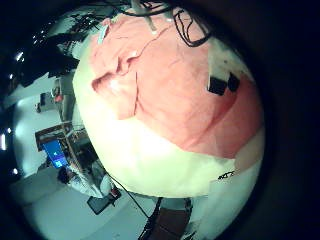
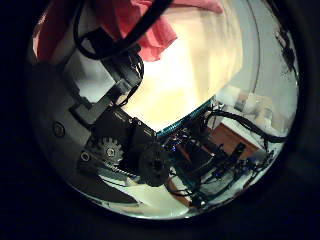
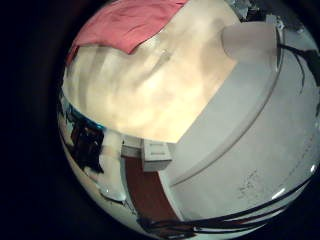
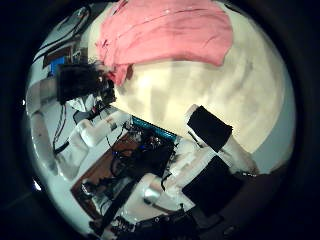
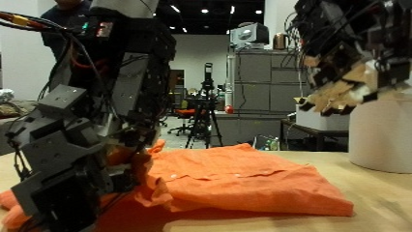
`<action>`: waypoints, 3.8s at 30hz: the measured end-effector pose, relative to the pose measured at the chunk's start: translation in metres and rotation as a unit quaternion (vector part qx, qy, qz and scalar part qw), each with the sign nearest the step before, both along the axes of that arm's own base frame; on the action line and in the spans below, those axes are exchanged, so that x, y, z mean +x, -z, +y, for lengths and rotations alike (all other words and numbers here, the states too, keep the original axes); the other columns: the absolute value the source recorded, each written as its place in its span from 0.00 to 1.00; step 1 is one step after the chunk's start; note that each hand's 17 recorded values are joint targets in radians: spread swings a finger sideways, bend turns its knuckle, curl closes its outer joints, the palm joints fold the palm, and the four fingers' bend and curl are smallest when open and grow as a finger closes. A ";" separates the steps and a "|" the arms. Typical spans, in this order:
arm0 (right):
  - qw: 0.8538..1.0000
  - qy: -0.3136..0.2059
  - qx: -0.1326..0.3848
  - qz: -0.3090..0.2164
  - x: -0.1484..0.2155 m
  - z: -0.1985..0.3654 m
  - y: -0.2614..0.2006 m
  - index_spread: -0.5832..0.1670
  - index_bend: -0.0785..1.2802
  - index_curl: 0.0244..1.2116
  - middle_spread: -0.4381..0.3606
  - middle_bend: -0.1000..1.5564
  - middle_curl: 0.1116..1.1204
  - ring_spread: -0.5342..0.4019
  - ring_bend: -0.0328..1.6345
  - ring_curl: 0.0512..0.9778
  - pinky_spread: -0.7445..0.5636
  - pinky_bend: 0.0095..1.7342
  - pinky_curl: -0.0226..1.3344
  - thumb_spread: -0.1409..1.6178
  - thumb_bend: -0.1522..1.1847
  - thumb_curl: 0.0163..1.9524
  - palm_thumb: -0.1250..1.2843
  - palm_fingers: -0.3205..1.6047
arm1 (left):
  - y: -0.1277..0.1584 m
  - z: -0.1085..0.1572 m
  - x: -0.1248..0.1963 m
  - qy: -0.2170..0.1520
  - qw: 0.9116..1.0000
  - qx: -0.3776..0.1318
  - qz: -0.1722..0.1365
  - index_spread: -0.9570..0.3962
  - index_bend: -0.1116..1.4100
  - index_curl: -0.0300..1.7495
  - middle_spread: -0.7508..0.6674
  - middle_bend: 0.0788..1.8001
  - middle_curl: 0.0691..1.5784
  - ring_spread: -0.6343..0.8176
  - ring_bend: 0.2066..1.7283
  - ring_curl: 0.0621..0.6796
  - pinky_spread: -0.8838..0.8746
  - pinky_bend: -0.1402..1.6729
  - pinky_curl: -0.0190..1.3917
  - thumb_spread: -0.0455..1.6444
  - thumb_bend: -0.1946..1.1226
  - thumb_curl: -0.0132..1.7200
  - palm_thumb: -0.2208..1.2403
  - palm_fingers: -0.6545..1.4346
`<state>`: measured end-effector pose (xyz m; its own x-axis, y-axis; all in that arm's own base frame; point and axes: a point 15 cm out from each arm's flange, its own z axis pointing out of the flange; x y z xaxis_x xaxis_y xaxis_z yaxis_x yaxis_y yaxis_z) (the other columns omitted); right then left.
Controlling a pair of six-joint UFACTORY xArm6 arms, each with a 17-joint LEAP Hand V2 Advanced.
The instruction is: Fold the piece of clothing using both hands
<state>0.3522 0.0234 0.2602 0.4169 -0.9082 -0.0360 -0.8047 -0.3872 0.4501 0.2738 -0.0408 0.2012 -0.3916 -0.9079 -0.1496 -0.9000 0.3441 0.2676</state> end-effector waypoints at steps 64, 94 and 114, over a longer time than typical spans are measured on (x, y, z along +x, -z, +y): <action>0.992 0.042 -0.026 -0.116 -0.024 0.011 -0.063 0.31 0.74 0.76 0.35 0.79 0.70 0.30 0.80 0.76 0.35 0.68 0.67 0.92 0.18 0.20 0.81 0.71 | -0.157 0.030 -0.003 0.062 0.998 -0.012 -0.003 0.18 0.23 0.56 0.16 0.54 0.34 0.04 0.45 0.60 0.07 0.60 0.34 0.93 0.50 0.66 0.60 0.87; 0.988 0.120 -0.055 -0.081 0.173 0.005 0.073 0.29 0.42 0.73 0.35 0.76 0.67 0.30 0.84 0.78 0.32 0.66 0.76 0.94 0.10 0.17 0.68 0.59 | -0.041 0.007 0.277 0.056 0.995 0.077 -0.013 0.28 0.15 0.54 0.19 0.39 0.32 0.08 0.45 0.66 0.11 0.58 0.38 0.86 0.41 0.56 0.49 0.58; 0.944 0.140 0.059 -0.295 0.177 -0.014 -0.121 0.27 0.38 0.51 0.49 0.42 0.42 0.47 0.52 0.45 0.57 0.35 0.52 0.94 0.11 0.11 0.53 0.22 | -0.192 0.048 0.241 -0.059 0.989 -0.010 -0.134 0.79 0.17 0.29 0.75 0.11 0.18 0.72 0.23 0.37 0.73 0.35 0.26 0.80 0.14 0.23 0.27 0.30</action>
<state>0.5294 0.0092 0.3811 0.1413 -0.9898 0.0199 -0.9798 -0.1427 -0.1400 0.5149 0.0071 0.3936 -0.2310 -0.9490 -0.2146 -0.9720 0.2347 0.0082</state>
